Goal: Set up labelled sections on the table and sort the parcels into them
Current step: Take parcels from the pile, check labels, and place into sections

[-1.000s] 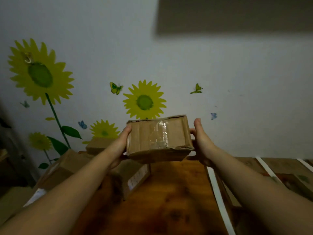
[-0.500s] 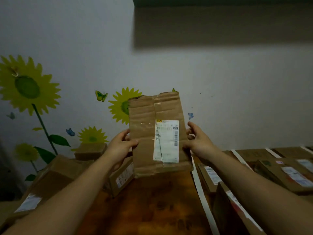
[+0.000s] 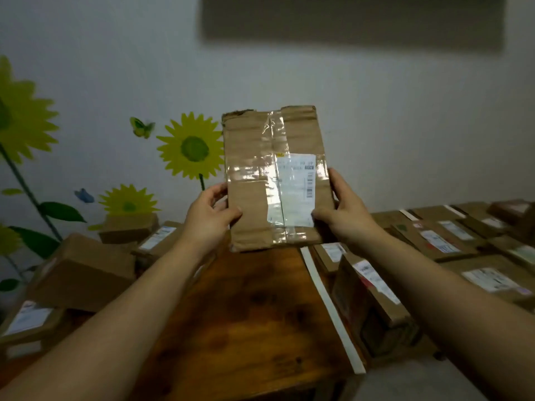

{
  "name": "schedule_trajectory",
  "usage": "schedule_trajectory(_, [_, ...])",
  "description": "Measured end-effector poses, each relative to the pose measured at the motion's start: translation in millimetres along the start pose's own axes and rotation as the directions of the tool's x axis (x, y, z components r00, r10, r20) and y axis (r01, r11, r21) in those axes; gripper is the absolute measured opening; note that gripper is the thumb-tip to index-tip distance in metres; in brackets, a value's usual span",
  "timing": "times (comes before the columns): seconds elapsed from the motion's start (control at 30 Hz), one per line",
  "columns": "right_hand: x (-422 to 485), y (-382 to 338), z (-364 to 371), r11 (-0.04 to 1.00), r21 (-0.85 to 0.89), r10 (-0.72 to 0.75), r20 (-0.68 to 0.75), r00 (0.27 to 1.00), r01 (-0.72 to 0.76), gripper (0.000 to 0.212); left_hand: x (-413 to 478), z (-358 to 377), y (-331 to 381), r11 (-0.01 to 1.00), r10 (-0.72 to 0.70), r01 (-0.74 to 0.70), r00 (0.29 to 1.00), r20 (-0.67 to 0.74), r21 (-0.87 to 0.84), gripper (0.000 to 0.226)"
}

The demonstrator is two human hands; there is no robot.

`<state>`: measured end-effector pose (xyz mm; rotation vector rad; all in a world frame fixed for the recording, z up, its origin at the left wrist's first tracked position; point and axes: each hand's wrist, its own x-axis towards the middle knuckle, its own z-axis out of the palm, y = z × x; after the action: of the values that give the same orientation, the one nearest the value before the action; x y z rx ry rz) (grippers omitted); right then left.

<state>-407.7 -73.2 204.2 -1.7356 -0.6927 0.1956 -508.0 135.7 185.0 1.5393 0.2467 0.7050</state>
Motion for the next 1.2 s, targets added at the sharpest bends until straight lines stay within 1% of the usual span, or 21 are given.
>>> schedule_trajectory(0.13, [-31.6, -3.9, -41.7, 0.998, -0.023, 0.061, -0.107, 0.992, -0.064, 0.067, -16.0, 45.7, 1.3, 0.999, -0.023, 0.030, 0.976, 0.215, -0.030, 0.064])
schedule_trajectory(0.2, [-49.3, 1.0, -66.2, 0.996, -0.027, 0.078, -0.172, 0.982, -0.084, 0.070, -21.4, 71.4, 2.6, 0.998, -0.047, 0.054, 0.945, 0.325, -0.013, 0.073])
schedule_trajectory(0.27, [-67.4, 4.4, -92.4, 0.997, -0.006, 0.078, -0.230, 0.970, -0.081, 0.075, -27.5, 99.7, 7.7, 0.999, -0.048, 0.043, 0.908, 0.416, 0.021, 0.079])
schedule_trajectory(0.4, [-104.6, 4.8, -156.0, 0.999, 0.003, 0.047, -0.361, 0.931, -0.049, 0.073, -46.1, 169.0, 24.5, 1.000, -0.016, 0.016, 0.852, 0.524, 0.005, 0.080])
schedule_trajectory(0.53, [-147.1, 17.0, -234.1, 0.997, -0.014, 0.064, -0.485, 0.872, -0.081, 0.080, -79.1, 257.3, 38.4, 1.000, 0.007, 0.004, 0.817, 0.576, -0.017, 0.077])
schedule_trajectory(0.67, [-193.3, 34.4, -314.3, 0.990, -0.064, 0.064, -0.583, 0.810, -0.124, 0.069, -114.7, 348.9, 38.3, 0.999, 0.004, 0.017, 0.785, 0.619, -0.028, 0.076])
schedule_trajectory(0.77, [-220.7, 52.6, -364.4, 0.982, -0.075, 0.094, -0.607, 0.789, -0.175, 0.070, -138.5, 404.7, 32.9, 1.000, -0.009, 0.008, 0.771, 0.637, 0.003, 0.072])
schedule_trajectory(0.83, [-234.4, 64.1, -388.4, 0.974, -0.078, 0.125, -0.601, 0.789, -0.213, 0.069, -152.0, 433.2, 27.1, 0.998, -0.067, 0.041, 0.773, 0.631, 0.057, 0.072])
schedule_trajectory(0.93, [-247.7, 86.8, -412.1, 0.953, -0.089, 0.188, -0.570, 0.800, -0.288, 0.068, -164.6, 467.4, 9.0, 0.981, -0.193, 0.134, 0.780, 0.596, 0.141, 0.073])
schedule_trajectory(1.0, [-251.5, 106.2, -422.3, 0.941, -0.052, 0.253, -0.550, 0.796, -0.335, 0.065, -165.9, 484.0, -6.7, 0.948, -0.301, 0.177, 0.770, 0.562, 0.265, 0.070])
schedule_trajectory(1.03, [-251.8, 117.0, -426.4, 0.933, -0.032, 0.285, -0.543, 0.790, -0.359, 0.063, -164.4, 491.2, -15.7, 0.924, -0.355, 0.195, 0.756, 0.550, 0.329, 0.069])
schedule_trajectory(1.1, [-248.2, 138.2, -434.7, 0.912, 0.001, 0.349, -0.531, 0.772, -0.411, 0.061, -158.1, 505.1, -35.0, 0.883, -0.444, 0.242, 0.708, 0.549, 0.402, 0.070])
schedule_trajectory(1.2, [-230.9, 169.2, -449.5, 0.870, 0.011, 0.431, -0.504, 0.748, -0.494, 0.063, -142.9, 525.3, -62.8, 0.843, -0.525, 0.313, 0.652, 0.547, 0.437, 0.069])
